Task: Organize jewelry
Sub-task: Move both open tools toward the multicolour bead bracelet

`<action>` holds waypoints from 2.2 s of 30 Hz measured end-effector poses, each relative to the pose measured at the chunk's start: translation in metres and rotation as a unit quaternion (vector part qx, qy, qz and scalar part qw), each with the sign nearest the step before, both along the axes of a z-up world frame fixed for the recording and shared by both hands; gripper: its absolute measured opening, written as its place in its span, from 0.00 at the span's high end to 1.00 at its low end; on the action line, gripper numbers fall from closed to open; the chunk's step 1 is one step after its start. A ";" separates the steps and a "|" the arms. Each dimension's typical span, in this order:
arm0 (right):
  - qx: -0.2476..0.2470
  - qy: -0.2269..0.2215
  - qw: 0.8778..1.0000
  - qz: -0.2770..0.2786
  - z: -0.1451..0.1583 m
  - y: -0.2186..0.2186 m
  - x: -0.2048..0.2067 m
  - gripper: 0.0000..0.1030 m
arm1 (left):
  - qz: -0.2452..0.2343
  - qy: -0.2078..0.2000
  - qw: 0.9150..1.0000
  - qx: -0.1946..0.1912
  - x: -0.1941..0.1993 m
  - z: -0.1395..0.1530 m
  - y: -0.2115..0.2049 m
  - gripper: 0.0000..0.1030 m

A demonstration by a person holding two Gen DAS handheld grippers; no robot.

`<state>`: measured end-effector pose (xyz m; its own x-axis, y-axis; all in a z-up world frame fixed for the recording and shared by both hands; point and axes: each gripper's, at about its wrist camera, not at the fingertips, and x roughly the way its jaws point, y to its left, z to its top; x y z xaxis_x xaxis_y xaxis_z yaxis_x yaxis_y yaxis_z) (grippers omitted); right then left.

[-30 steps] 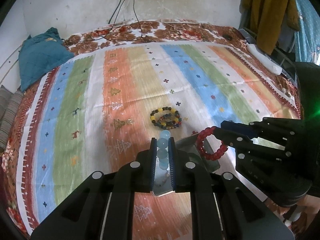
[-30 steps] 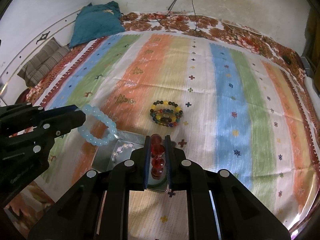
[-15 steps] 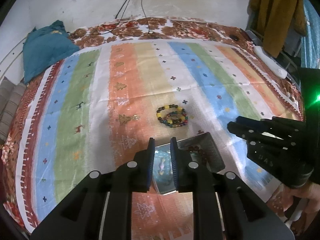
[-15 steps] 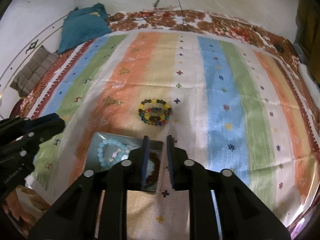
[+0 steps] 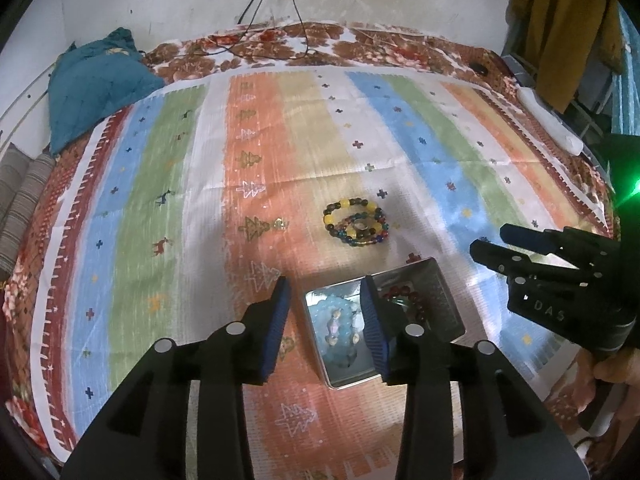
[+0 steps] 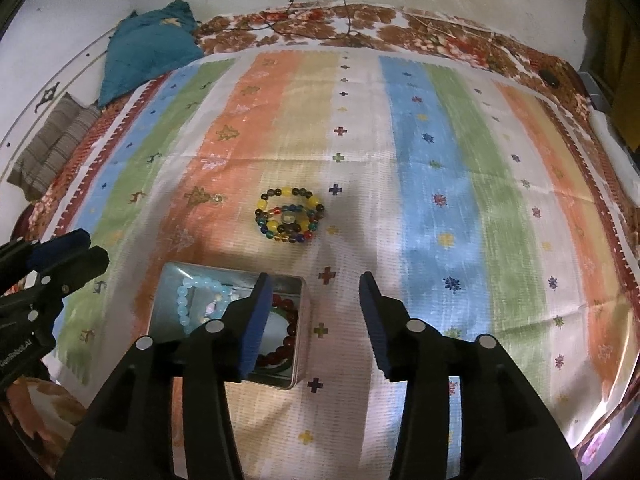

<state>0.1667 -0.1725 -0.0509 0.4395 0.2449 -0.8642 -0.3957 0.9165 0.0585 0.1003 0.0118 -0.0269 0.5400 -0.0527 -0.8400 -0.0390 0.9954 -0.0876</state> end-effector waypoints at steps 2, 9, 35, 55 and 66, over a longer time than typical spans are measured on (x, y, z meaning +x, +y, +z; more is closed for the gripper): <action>-0.001 0.003 1.000 -0.001 -0.001 0.000 0.002 0.52 | 0.000 0.003 1.000 0.000 0.001 -0.002 0.000 0.60; -0.003 0.008 1.000 -0.006 -0.004 -0.002 0.007 0.49 | 0.004 0.014 1.000 0.000 0.006 -0.008 0.002 0.54; -0.001 0.035 0.999 -0.014 -0.017 0.002 0.035 0.36 | -0.001 0.040 0.999 0.023 0.031 -0.026 -0.010 0.38; -0.004 0.050 0.999 -0.019 -0.030 0.009 0.066 0.31 | 0.010 0.074 0.997 -0.014 0.068 -0.048 0.009 0.32; -0.007 0.070 0.997 -0.018 -0.045 0.016 0.086 0.31 | 0.012 0.089 0.995 -0.034 0.086 -0.062 0.016 0.32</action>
